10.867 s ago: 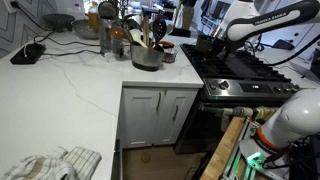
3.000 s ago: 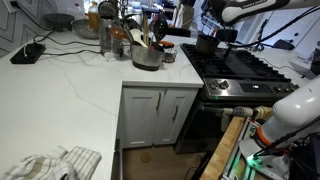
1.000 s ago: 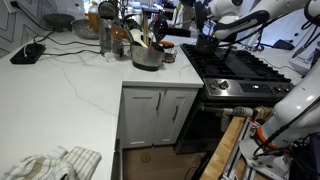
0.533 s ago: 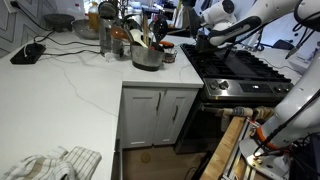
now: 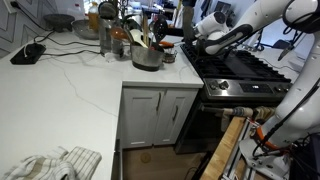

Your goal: Pick up one silver utensil from the utensil holder and put it on the kitchen counter

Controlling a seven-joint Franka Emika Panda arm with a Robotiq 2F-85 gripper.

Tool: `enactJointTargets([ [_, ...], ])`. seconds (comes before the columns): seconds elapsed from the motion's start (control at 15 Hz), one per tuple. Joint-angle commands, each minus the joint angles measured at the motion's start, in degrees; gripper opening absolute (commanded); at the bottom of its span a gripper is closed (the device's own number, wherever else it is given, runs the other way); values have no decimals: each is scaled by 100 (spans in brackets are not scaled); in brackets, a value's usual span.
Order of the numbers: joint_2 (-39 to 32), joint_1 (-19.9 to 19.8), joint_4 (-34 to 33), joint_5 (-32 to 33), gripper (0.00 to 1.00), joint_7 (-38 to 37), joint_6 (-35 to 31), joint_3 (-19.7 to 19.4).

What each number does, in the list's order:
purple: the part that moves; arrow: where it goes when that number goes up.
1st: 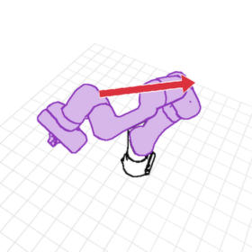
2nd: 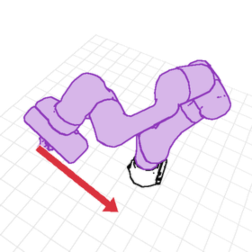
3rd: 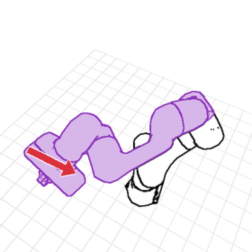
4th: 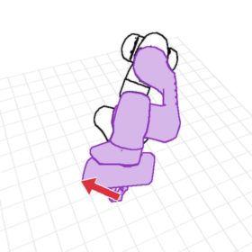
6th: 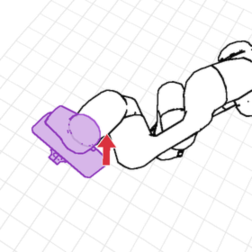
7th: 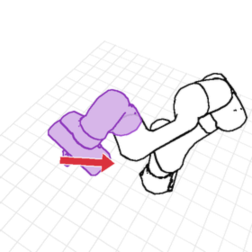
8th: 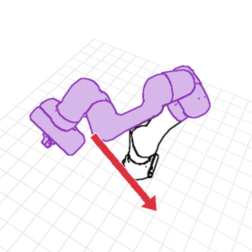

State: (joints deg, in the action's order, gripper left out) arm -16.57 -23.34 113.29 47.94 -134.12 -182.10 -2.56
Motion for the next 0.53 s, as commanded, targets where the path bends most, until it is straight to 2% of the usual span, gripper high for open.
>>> enactJointTargets([
  [0.0,-280,157,-57,29,1,-408,-212,-260],
  [0.2,-470,63,5,-59,1,-394,-412,-125],
  [0.47,-783,30,-58,-77,1,-369,-992,-53],
])
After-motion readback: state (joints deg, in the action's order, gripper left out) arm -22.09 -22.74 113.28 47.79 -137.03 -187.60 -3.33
